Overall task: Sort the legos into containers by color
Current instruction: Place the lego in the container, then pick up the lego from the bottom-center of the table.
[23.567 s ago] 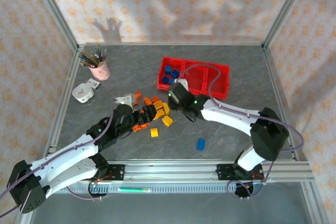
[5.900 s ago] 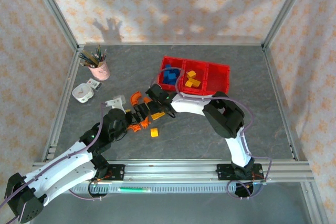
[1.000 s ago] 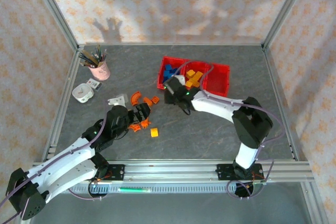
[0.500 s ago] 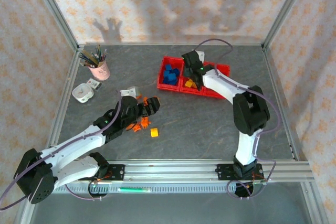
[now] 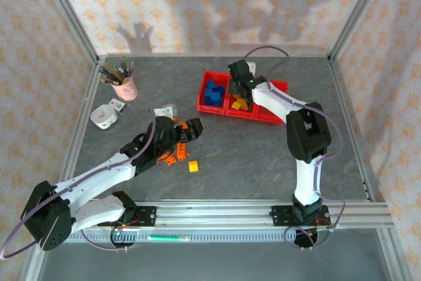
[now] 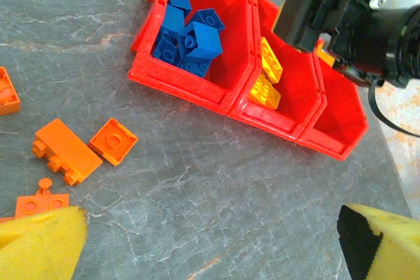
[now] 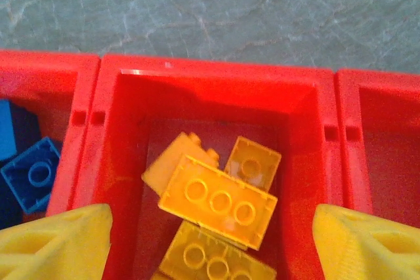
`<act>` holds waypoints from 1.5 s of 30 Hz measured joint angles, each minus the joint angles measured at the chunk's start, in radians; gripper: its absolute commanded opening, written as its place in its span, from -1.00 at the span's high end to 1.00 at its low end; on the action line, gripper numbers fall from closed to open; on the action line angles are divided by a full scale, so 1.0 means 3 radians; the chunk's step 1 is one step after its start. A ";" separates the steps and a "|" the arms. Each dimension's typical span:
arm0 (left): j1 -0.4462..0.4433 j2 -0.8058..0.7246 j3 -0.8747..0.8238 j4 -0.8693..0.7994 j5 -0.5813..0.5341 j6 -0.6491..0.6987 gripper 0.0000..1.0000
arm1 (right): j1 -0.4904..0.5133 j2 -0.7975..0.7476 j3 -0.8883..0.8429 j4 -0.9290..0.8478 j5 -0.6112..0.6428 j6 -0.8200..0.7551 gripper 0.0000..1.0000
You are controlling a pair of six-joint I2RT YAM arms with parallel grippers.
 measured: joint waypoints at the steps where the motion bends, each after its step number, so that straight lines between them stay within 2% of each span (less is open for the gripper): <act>1: 0.0001 -0.0015 0.0000 0.0000 -0.0003 0.0000 -0.99 | 0.0013 -0.0074 -0.0095 0.0003 -0.0020 0.0004 -0.63; 9: 0.0015 -0.0380 -0.0019 -0.0065 -0.0031 -0.0004 -0.98 | 0.0359 -0.0732 -0.0767 0.0053 -0.0244 0.0107 -0.69; 17: 0.0038 -0.0815 -0.0298 -0.0334 -0.0197 -0.0092 -0.98 | 0.0965 -0.1072 -0.1329 0.0169 -0.0444 0.0362 -0.70; 25: 0.0045 -0.1282 -0.0445 -0.0778 -0.0394 -0.0271 -0.98 | 0.1673 -0.1113 -0.1644 0.0408 -0.0504 0.0724 -0.72; 31: 0.0066 -0.1611 -0.0465 -0.1101 -0.0549 -0.0384 -0.98 | 0.2035 -0.1108 -0.1696 0.0524 -0.0502 0.0974 -0.74; 39: 0.0066 -0.1896 -0.0511 -0.1408 -0.0676 -0.0523 -0.99 | 0.2364 -0.0888 -0.1698 0.0612 -0.0497 0.1231 -0.74; 45: 0.0066 -0.2005 -0.0549 -0.1494 -0.0732 -0.0562 -0.98 | 0.2472 -0.0610 -0.1668 0.0629 -0.0456 0.1305 -0.61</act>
